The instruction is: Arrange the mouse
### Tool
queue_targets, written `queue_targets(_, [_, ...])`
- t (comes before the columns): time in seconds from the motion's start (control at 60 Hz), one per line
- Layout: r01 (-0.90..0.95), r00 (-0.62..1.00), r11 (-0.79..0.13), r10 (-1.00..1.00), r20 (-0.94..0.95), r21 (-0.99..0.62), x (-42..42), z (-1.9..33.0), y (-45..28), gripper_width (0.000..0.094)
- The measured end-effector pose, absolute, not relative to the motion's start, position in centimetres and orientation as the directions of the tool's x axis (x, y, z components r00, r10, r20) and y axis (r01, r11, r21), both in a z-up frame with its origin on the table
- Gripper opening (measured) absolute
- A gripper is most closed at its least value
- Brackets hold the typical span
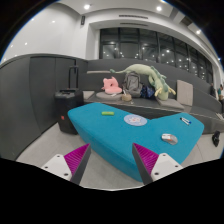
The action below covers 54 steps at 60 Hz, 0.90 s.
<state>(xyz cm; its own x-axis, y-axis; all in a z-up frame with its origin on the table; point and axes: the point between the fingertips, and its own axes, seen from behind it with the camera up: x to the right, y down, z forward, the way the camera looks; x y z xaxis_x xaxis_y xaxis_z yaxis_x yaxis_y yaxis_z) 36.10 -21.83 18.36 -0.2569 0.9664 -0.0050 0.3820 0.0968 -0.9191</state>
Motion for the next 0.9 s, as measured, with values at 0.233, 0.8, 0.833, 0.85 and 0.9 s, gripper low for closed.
queue_targets(0.233, [0.394,-0.187,0.078,0.982,0.003,-0.916,34.5,17.5,-16.8,0.0855])
queue_targets(0.8, [0.433,0.080,0.037,0.994,0.079,-0.901,30.5,10.8,7.8,0.0853])
queue_targets(0.833, [0.431,0.086,0.032,0.993,0.077,-0.902,30.2,10.3,8.7,0.0854])
queue_targets(0.85, [0.432,0.089,0.030,0.993,0.075,-0.901,30.0,10.1,9.1,0.0854])
queue_targets(0.9, [0.435,0.089,0.023,0.994,0.068,-0.900,29.4,9.5,10.0,0.0854])
